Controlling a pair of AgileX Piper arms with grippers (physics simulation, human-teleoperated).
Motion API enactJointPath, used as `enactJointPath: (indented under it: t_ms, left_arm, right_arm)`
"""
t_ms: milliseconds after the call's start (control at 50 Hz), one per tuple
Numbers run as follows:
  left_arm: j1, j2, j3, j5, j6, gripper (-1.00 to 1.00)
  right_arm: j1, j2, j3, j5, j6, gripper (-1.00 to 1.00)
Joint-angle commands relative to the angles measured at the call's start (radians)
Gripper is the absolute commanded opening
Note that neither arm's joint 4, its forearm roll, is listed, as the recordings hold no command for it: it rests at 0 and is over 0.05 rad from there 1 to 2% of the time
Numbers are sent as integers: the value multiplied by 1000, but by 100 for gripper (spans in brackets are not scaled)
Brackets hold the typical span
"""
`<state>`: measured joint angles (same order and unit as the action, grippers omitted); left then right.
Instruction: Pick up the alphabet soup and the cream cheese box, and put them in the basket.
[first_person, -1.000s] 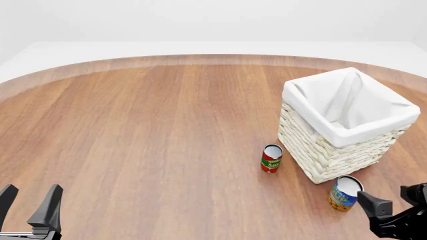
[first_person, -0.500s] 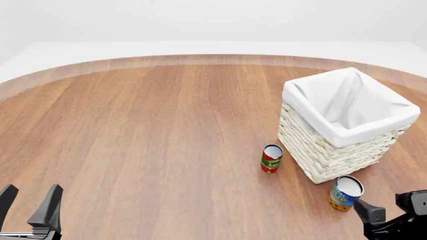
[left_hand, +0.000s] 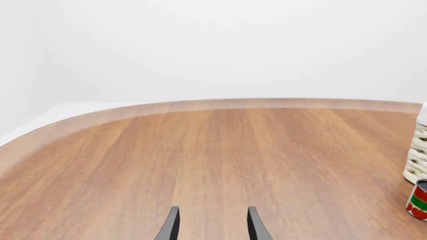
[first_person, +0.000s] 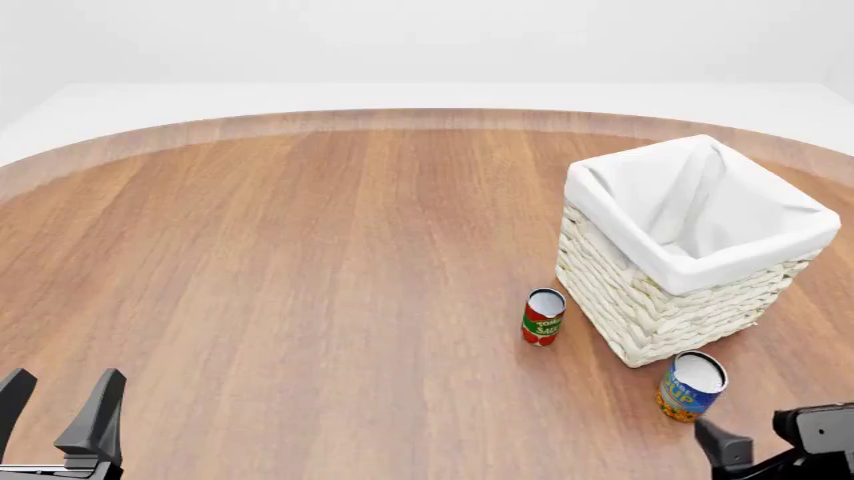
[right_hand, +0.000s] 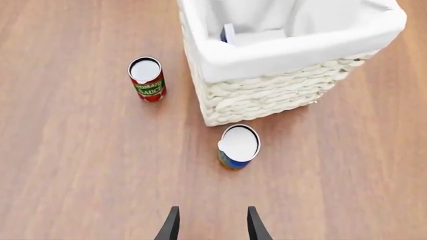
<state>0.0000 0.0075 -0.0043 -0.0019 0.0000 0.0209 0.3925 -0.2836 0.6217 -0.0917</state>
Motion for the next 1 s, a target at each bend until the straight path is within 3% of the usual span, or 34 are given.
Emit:
enactJointPath:
  t_ms: [20, 440, 480, 520, 700, 1000]
  left_arm:
    - [0, 0, 0, 0, 0, 100]
    - [0, 0, 0, 0, 0, 100]
    - [0, 0, 0, 0, 0, 100]
    - [0, 0, 0, 0, 0, 100]
    - [0, 0, 0, 0, 0, 100]
    - [0, 0, 0, 0, 0, 100]
  right_arm:
    - [3, 12, 55, -51, 2, 100]
    - [-12, 127, 123, -209, 18, 100]
    - [-14, 114, 93, -165, 21, 100]
    - [-17, 150, 127, -233, 17, 100]
    - [-39, 269, 134, -349, 1, 100]
    - [-65, 388, 124, -446, -21, 100]
